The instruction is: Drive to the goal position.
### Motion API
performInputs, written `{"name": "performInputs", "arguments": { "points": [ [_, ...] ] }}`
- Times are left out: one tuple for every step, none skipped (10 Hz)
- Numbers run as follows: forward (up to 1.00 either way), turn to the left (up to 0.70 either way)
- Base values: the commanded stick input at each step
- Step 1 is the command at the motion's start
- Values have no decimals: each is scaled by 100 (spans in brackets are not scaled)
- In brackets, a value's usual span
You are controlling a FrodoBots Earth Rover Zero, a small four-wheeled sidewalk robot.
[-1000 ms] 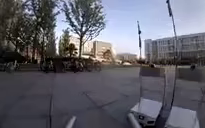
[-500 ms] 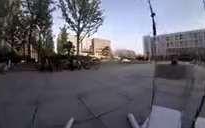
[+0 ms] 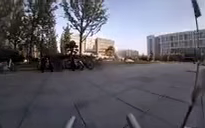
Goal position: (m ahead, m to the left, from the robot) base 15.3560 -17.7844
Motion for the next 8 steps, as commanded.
{"name": "performInputs", "arguments": {
  "points": [
    [70,-14],
    [70,-14],
    [70,-14],
    [70,-14],
    [70,-14],
    [70,-14],
    [70,-14],
    [70,-14]
  ]
}}
